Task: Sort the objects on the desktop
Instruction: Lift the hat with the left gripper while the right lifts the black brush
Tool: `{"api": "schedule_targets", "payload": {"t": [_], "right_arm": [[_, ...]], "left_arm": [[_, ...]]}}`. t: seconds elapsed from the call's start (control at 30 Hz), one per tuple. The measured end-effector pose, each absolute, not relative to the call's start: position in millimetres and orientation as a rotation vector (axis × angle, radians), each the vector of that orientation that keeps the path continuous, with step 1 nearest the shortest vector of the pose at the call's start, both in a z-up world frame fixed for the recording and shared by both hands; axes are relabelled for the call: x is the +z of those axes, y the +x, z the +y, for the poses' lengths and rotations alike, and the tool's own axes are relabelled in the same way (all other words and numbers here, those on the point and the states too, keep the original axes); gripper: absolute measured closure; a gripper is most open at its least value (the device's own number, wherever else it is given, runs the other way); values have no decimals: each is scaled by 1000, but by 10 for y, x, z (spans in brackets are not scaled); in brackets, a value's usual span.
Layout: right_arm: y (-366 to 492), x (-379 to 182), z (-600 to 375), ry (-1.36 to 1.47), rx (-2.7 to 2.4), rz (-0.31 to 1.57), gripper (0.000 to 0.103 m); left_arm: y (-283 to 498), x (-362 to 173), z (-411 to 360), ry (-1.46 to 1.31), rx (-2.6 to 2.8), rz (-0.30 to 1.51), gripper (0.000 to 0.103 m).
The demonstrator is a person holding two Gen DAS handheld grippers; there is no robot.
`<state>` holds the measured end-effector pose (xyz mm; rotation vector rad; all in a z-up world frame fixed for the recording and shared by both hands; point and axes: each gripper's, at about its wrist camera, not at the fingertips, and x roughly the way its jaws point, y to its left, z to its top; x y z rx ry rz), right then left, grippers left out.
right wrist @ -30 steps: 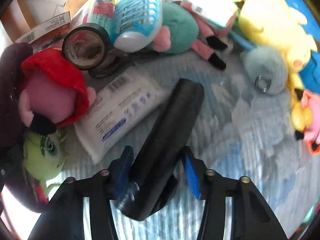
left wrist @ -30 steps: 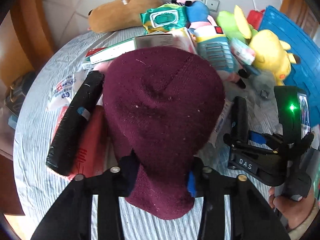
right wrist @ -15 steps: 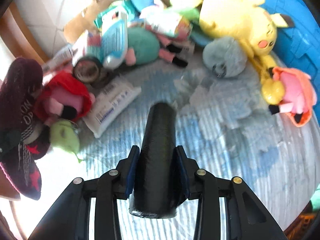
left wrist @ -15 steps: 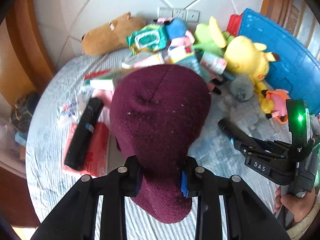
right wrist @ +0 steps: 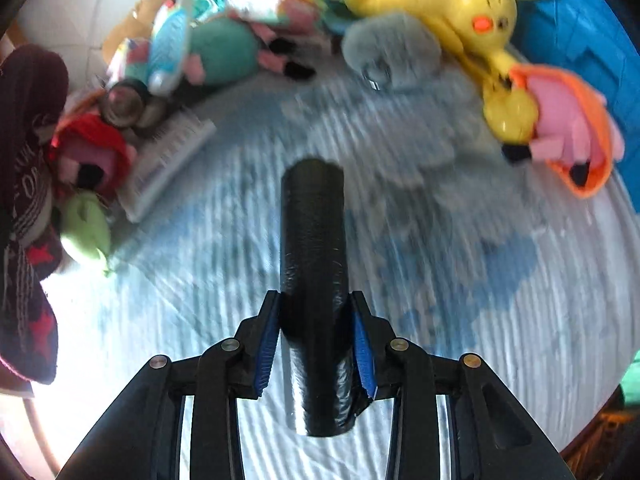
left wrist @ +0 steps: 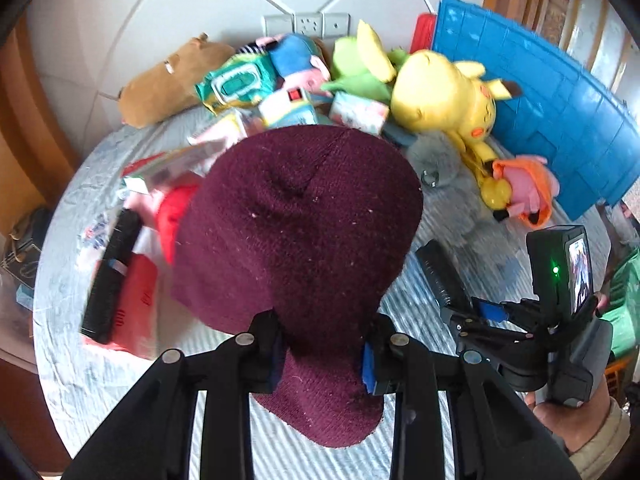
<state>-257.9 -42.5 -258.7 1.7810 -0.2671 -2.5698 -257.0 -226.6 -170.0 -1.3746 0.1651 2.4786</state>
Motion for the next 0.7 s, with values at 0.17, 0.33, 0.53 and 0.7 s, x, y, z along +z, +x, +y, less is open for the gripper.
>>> {"api": "schedule_targets", "payload": {"t": [0.17,0.33,0.53,0.7], "right_arm": [[-2576,-2673,-401,1730,-2587,-244,68],[-2592,-2701,-415,1657,-2647,-200,60],[-2540,-2728,-471,1605,-2724,-100,68],[-2478,-2617,-441,1583,-2745,-133,69]], "left_arm": [[-2601,-2036,-2163,-1427,2465,182,75],[-2641,-2423,-2133,-1488,2462,200,75],[-2647,-2734,-2164,-1495,2443,173,75],[-2566,-2546,-2130,-1434,2434,187,80]]}}
